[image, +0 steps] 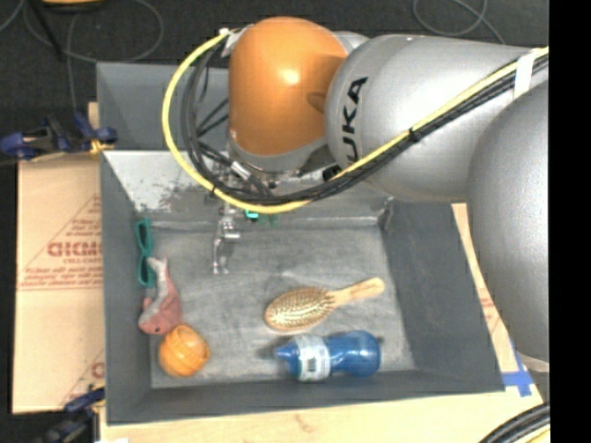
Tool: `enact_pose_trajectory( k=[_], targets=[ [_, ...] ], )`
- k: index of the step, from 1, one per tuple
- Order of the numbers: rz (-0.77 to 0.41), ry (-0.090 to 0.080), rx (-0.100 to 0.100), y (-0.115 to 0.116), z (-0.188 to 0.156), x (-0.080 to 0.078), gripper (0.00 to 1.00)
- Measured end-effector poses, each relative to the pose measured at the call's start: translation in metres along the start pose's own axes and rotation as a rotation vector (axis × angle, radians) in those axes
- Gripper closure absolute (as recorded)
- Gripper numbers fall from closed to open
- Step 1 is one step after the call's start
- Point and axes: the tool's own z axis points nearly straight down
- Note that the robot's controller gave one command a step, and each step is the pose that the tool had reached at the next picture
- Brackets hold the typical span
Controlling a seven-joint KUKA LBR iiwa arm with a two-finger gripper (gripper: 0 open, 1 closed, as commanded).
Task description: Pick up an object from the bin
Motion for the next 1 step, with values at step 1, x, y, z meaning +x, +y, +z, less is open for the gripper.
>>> enact_pose_trajectory(
  k=[1],
  targets=[
    [0.003, -0.008, -0.001, -0.0009, -0.0050, -0.0015, 0.00]
  ],
)
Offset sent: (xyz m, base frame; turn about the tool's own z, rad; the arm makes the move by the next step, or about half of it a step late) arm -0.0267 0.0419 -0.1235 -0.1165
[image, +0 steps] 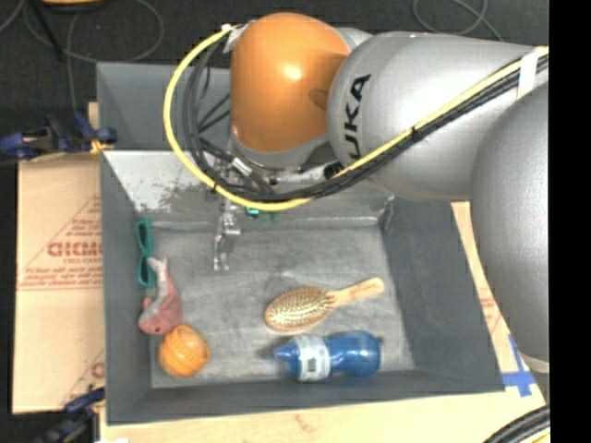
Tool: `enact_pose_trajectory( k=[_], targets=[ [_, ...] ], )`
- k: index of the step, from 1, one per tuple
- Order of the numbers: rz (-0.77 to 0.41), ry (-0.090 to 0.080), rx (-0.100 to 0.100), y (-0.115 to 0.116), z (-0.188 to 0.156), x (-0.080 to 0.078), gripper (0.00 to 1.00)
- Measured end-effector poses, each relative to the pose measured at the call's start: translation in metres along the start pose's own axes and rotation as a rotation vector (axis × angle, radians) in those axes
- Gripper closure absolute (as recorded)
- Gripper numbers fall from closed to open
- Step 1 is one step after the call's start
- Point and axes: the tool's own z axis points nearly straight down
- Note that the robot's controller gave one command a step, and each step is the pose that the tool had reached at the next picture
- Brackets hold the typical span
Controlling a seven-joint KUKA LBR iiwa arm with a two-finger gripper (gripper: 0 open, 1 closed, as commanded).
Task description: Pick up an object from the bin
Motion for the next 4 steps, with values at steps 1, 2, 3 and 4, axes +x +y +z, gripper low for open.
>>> enact_pose_trajectory(
  k=[1, 2, 3, 4],
  targets=[
    [-0.040, -0.008, 0.001, 0.014, 0.042, 0.008, 0.00],
    [-0.076, -0.002, 0.001, 0.018, 0.113, 0.032, 0.00],
    [-0.164, 0.007, 0.006, 0.037, 0.140, 0.030, 0.00],
    [-0.267, -0.002, 0.004, 0.042, 0.117, 0.079, 0.00]
  ],
)
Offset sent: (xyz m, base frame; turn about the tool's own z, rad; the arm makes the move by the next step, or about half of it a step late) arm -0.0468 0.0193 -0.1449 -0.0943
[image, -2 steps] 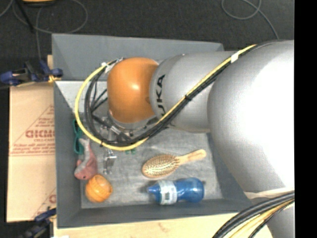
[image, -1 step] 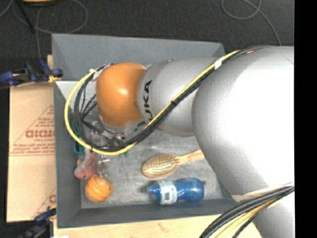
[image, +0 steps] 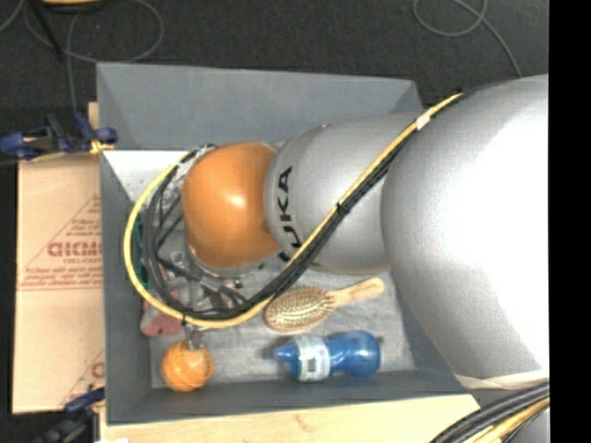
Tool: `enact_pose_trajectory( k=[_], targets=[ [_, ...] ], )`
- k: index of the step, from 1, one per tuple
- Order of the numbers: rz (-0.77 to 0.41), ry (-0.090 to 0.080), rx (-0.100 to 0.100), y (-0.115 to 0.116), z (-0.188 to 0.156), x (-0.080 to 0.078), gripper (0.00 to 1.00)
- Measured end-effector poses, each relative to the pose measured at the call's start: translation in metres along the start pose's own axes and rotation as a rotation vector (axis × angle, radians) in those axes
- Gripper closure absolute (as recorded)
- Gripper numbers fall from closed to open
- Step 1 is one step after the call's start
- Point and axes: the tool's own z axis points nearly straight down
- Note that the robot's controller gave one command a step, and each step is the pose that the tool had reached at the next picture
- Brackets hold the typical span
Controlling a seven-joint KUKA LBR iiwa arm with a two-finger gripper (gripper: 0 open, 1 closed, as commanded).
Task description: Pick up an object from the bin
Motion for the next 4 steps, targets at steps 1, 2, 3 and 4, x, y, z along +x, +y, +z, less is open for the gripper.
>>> enact_pose_trajectory(
  k=[1, 2, 3, 4],
  targets=[
    [-0.228, -0.027, -0.005, -0.0040, 0.0458, -0.0105, 1.00],
    [-0.229, -0.003, -0.005, -0.0039, 0.0518, -0.0036, 0.00],
    [-0.226, -0.020, -0.008, -0.0025, 0.0474, -0.0085, 1.00],
    [-0.225, -0.020, -0.008, -0.0025, 0.0474, -0.0085, 1.00]
  ],
)
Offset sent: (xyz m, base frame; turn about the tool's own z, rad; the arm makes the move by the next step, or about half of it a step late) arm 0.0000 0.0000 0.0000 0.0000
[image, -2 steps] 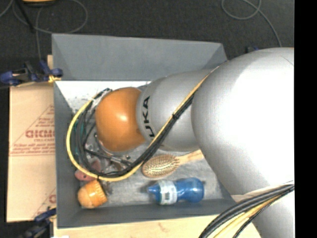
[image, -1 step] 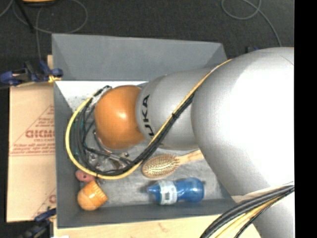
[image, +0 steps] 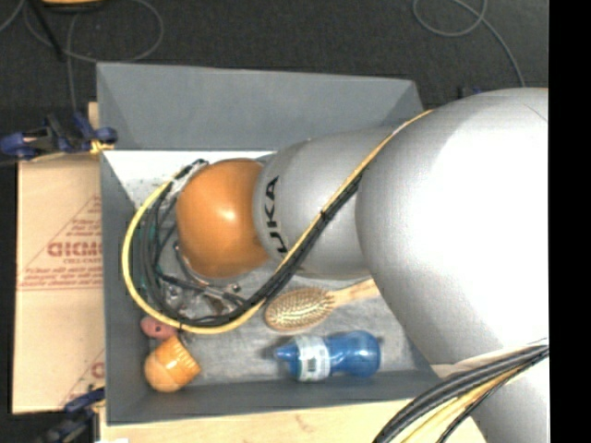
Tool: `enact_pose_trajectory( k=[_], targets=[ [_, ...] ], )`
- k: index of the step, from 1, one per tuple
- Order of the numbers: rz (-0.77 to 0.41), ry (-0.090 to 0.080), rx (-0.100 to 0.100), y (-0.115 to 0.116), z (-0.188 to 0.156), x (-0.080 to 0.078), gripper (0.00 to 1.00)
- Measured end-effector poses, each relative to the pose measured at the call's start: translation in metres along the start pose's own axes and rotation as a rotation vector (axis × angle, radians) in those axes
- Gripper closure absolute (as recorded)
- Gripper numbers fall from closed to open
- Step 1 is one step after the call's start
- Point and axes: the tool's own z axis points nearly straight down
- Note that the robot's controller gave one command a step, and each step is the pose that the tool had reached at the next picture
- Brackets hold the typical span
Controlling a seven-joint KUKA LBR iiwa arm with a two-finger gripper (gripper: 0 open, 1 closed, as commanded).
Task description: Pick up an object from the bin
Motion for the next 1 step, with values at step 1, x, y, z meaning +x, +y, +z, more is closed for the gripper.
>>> enact_pose_trajectory(
  k=[1],
  targets=[
    [0.025, 0.020, 0.004, 0.0030, -0.1458, 0.0024, 1.00]
  ],
)
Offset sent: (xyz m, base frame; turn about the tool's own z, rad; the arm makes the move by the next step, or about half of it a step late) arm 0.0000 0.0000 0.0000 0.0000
